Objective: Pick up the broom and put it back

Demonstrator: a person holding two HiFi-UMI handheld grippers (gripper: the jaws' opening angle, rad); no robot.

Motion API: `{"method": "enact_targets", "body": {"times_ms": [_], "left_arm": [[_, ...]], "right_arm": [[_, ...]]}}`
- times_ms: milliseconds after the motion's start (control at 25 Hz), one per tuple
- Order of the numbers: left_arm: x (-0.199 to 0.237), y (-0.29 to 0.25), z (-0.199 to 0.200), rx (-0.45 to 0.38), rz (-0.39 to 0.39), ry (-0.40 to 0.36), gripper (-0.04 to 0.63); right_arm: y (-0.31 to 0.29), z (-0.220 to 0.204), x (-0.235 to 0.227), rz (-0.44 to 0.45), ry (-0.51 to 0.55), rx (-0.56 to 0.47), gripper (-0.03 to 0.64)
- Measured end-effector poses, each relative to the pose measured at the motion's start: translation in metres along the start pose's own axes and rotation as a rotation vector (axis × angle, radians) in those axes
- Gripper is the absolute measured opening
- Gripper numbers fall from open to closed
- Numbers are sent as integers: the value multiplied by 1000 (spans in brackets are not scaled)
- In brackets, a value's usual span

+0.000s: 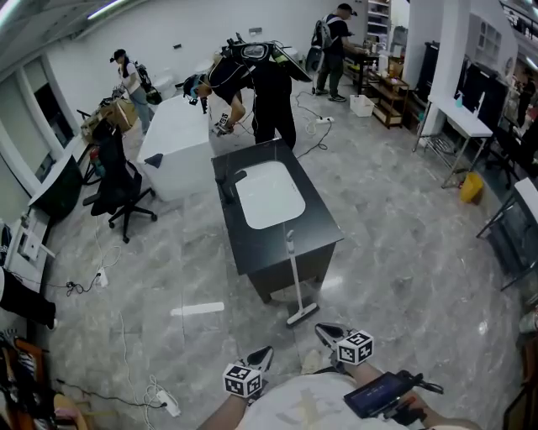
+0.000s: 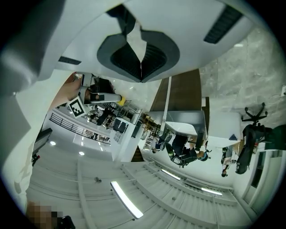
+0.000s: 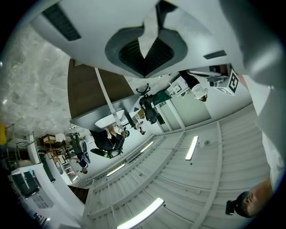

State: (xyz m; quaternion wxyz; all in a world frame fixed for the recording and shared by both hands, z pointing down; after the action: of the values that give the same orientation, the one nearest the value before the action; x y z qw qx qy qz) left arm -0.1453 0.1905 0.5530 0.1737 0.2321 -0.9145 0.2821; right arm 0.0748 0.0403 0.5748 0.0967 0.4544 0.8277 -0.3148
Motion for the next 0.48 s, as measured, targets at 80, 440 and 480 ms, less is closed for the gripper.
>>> {"method": "enact_targets", "body": {"times_ms": [80,440,480], "left_arm": [[7,-12,10,8,0,-2,12],[30,-63,40,31,0,-2,12],[31,-66,43,30,0,-1,12]], "right_arm": [[-7,7,-10,3,-3,2,15],[-22,24,-46,23,-12,21,15],[-22,25,-48,25,-16,21,17]]}}
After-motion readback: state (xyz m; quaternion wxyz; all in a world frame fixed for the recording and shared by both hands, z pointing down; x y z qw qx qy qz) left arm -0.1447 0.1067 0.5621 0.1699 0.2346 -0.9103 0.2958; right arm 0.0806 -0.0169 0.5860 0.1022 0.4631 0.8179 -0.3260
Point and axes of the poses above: the fingertips, and each gripper's own axes: y backward along the fingers, x to its left, z out of its top, the point moved 8 cm from there along y, backward along the fingers, and after that the axes turned 9 degrees about -z, right-handed, at the moved point
